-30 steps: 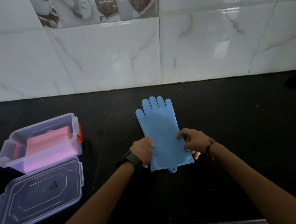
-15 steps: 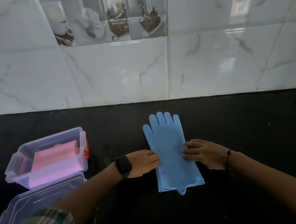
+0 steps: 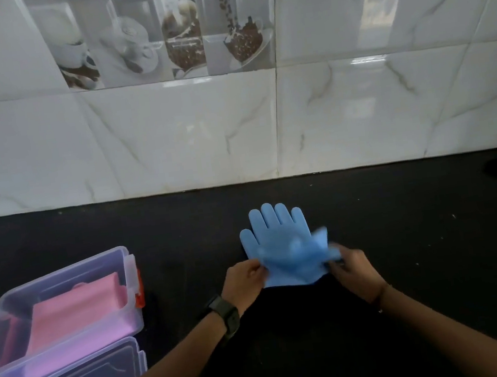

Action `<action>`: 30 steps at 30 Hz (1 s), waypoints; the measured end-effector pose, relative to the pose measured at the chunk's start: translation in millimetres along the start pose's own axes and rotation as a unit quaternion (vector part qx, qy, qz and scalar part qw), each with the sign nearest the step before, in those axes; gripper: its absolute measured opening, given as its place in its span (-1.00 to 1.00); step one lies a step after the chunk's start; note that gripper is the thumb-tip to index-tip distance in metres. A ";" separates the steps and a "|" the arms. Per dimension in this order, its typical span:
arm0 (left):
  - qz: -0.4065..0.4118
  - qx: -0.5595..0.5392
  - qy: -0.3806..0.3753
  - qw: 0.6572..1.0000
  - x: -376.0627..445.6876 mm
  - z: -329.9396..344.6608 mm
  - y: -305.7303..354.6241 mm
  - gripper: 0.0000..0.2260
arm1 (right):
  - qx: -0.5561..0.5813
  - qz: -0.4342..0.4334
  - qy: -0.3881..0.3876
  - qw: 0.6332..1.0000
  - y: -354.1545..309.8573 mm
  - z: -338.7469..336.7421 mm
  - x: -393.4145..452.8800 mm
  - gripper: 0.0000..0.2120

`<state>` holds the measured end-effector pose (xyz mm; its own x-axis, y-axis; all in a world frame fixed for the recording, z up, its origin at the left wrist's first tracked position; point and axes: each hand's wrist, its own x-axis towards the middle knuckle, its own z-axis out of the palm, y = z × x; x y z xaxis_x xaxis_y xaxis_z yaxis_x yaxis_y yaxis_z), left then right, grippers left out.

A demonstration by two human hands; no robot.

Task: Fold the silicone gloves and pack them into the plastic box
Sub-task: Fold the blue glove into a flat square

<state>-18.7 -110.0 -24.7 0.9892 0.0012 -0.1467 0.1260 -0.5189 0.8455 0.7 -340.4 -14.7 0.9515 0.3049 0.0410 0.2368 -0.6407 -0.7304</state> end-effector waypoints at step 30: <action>0.256 0.460 -0.148 0.837 14.7 -20.2 -10.0 -0.50 | -0.475 -0.239 -0.206 0.821 24.1 -20.4 50.9 -0.30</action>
<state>-4.0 -87.6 -25.0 0.8168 -0.5641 -0.1208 -0.5548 -0.8255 0.1034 58.8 -354.7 -16.3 0.6043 0.7691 -0.2082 0.7967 -0.5793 0.1725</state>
